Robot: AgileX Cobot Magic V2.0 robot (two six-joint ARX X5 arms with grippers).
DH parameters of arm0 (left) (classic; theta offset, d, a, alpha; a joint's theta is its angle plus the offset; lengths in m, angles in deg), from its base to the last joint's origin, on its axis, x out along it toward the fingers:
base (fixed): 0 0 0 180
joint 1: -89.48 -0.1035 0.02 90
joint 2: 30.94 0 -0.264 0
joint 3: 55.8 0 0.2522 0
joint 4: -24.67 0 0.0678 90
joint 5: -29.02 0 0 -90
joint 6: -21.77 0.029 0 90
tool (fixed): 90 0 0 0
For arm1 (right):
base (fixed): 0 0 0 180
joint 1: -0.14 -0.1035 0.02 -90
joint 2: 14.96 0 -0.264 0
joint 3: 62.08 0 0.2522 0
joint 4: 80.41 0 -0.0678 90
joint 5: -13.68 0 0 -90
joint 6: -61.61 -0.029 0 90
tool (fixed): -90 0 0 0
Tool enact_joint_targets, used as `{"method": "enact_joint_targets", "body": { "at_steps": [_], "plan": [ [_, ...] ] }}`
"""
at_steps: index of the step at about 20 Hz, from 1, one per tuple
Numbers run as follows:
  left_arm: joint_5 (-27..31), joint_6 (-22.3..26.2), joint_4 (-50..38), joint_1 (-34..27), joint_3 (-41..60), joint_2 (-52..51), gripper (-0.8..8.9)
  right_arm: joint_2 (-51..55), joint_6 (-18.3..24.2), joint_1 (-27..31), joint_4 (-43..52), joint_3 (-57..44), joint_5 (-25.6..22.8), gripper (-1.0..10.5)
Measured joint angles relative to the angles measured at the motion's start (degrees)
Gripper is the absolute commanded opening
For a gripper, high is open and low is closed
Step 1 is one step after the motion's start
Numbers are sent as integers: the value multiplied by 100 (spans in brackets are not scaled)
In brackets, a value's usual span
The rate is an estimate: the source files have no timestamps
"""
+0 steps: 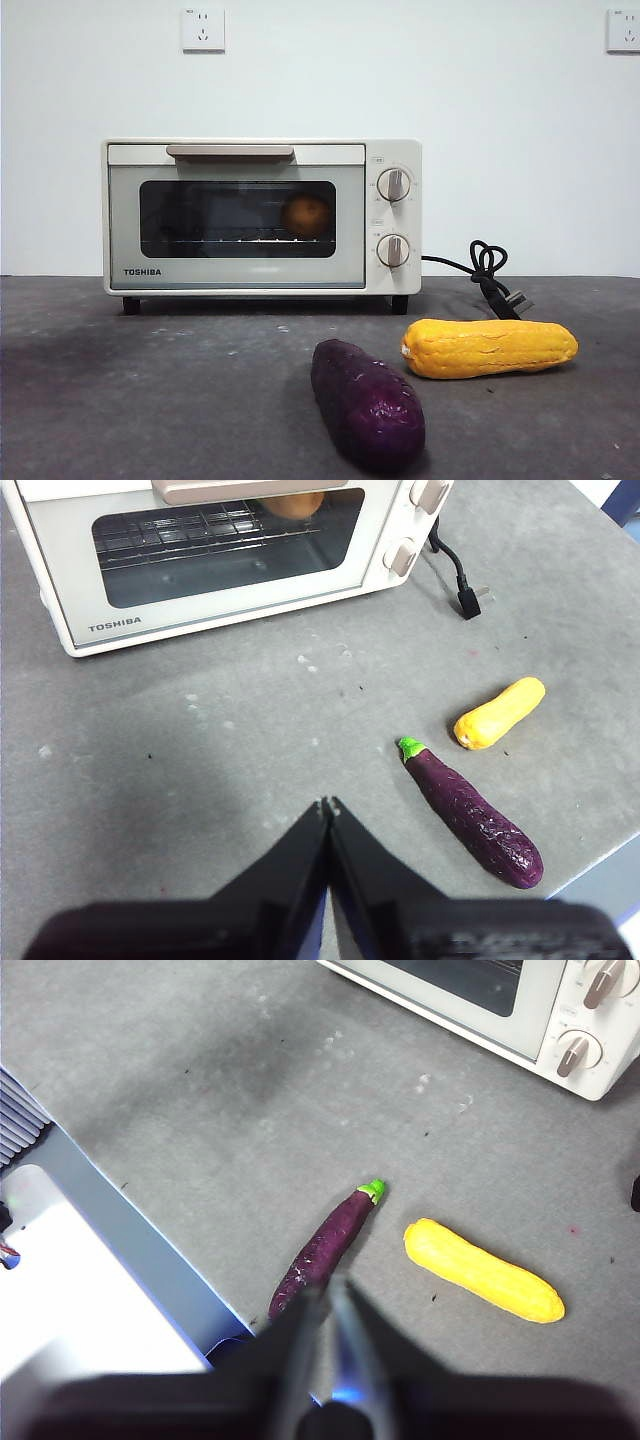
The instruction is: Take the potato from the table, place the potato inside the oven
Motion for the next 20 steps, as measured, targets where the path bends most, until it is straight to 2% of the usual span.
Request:
{"method": "enact_joint_targets", "body": {
  "at_steps": [11,13,16,20],
  "plan": [
    [15,4,13,0,0,4,-3,0,2,0,0,0,-2,1],
    [149,197,-24,0,0,11,-3,0,2,0,0,0,-2,1],
    [929,776,-1078,-236,98,-240,-3,0,2,0,0,0,0,1],
    [1058,1056,-3136,-1045,1305,-1305,-3,4,2,0,0,0,-2,1]
  ]
}}
